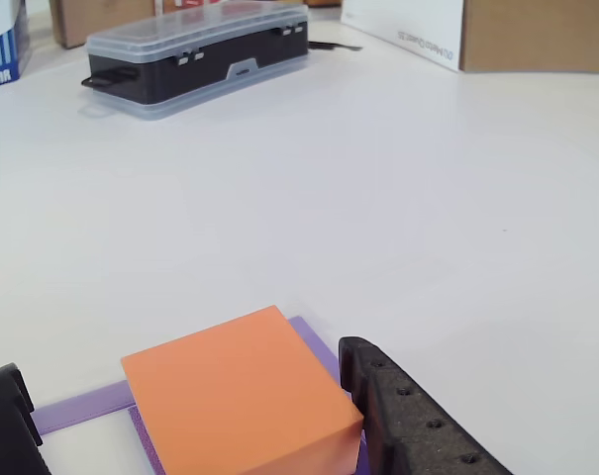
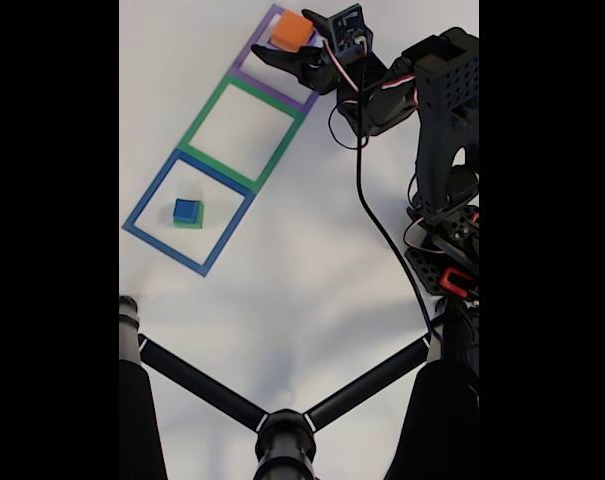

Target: Tower of hanoi

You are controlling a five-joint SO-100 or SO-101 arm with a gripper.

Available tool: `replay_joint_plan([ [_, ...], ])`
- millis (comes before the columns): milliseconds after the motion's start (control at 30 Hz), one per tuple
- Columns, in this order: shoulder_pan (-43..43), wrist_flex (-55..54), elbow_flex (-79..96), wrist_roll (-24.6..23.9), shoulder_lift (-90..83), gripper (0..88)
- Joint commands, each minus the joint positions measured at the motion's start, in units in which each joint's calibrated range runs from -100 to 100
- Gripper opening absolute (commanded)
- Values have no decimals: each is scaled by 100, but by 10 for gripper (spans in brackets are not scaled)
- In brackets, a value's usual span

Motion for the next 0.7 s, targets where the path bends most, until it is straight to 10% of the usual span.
replay_joint_plan([
  [0, -130, 22, -138, 0, -72, 368],
  [667, -153, 46, -38, 0, -16, 242],
])
